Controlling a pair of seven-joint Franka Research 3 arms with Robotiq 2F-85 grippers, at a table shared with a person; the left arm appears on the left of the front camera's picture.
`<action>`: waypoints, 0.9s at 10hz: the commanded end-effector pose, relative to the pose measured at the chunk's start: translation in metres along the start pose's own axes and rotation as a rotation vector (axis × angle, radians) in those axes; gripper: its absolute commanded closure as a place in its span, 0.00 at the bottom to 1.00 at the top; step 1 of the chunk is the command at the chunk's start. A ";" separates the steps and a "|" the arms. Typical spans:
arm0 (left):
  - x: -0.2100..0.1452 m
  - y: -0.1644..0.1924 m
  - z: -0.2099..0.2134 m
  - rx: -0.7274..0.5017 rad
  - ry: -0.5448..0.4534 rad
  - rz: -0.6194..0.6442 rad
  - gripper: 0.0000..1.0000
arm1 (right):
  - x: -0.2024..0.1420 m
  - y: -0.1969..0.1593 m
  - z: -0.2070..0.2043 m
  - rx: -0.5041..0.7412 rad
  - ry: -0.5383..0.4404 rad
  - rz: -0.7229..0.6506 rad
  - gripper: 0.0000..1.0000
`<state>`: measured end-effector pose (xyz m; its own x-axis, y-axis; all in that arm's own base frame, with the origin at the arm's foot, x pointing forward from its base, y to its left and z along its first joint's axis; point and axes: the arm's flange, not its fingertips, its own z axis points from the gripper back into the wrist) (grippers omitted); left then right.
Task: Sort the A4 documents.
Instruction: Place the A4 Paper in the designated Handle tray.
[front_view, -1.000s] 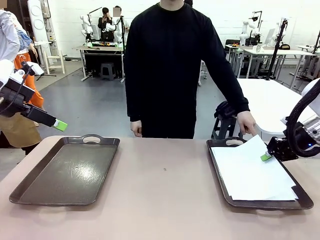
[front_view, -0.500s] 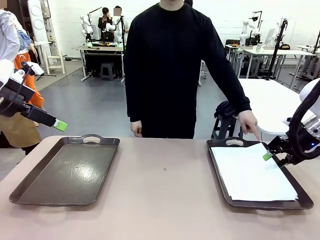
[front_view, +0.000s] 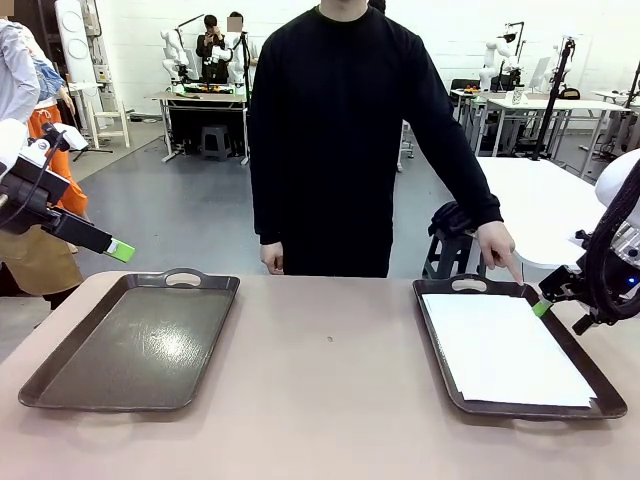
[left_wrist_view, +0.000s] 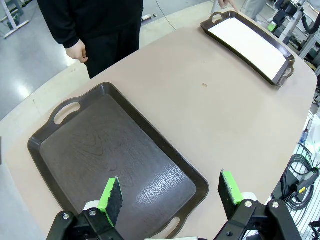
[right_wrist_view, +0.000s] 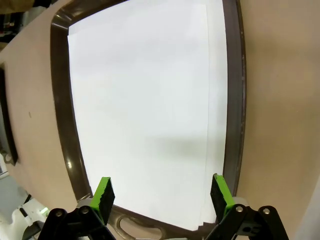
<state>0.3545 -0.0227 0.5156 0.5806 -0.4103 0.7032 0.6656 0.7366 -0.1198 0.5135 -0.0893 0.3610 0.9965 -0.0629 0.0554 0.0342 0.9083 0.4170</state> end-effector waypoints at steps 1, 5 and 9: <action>-0.002 0.003 0.000 -0.015 -0.008 -0.007 0.00 | 0.002 0.000 0.001 -0.001 -0.003 0.003 0.00; -0.002 0.003 0.000 -0.015 -0.008 -0.007 0.00 | 0.002 0.000 0.001 -0.001 -0.003 0.003 0.00; -0.002 0.003 0.000 -0.015 -0.008 -0.007 0.00 | 0.002 0.000 0.001 -0.001 -0.003 0.003 0.00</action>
<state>0.3545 -0.0227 0.5156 0.5806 -0.4103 0.7032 0.6656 0.7366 -0.1198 0.5139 -0.0895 0.3617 0.9964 -0.0625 0.0571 0.0331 0.9084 0.4168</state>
